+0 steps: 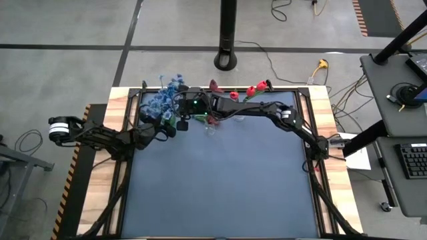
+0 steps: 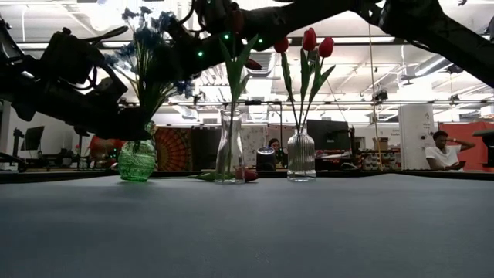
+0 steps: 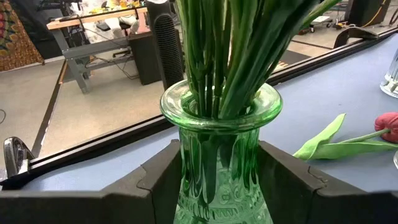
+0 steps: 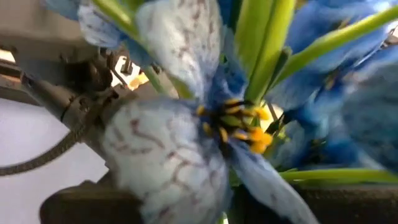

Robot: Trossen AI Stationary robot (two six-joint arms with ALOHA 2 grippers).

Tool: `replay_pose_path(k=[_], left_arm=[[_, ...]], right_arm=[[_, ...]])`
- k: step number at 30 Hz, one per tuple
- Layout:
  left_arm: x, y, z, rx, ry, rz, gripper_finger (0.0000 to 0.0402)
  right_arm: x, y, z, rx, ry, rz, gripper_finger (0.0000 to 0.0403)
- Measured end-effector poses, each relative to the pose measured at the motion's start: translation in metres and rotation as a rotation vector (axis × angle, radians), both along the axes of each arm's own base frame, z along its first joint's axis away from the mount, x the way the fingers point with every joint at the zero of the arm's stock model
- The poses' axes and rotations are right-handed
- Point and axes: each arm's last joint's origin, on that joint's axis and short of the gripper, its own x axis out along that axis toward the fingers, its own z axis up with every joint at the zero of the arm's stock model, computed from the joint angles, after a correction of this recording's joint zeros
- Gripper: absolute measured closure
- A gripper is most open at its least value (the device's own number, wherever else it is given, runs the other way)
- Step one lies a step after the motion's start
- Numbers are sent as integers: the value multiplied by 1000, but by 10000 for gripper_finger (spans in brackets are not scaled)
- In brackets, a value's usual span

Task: Sort flowers into vase by color
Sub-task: Put the blue flowers into the green vase

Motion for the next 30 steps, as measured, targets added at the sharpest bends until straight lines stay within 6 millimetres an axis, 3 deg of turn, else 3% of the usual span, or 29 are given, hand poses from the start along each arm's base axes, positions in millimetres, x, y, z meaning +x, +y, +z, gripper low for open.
replay_pose_path(k=[9,21,30], left_arm=[[0,0,0,1,0,2,220],[0,0,1,8,3,-3,216],[-1,0,1,9,3,-4,176]], right_arm=[[0,0,3,-2,-5,2,383],[-2,1,6,3,19,-1,272],[-4,5,21,11,68,-19,214]])
